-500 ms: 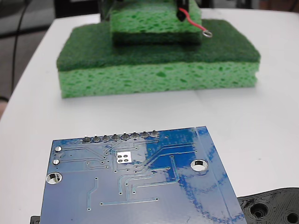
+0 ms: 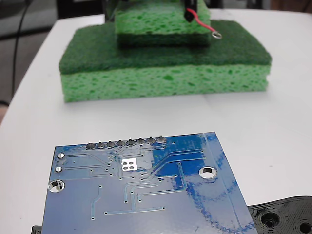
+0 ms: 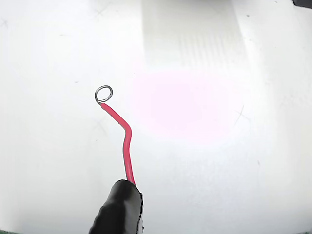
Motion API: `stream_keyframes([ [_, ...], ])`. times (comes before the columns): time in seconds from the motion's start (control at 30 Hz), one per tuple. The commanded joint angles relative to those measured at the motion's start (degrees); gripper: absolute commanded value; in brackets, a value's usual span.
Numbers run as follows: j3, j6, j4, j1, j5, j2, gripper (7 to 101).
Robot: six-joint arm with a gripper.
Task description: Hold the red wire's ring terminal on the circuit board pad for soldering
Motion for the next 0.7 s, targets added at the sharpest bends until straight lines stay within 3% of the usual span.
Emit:
stream_keyframes([
  [0.03,-0.35,0.0,-0.09,0.0,-0.53,0.18,100.3],
  [0.7,-2.11,0.35,0.18,2.99,-2.29,0.18,100.3],
])
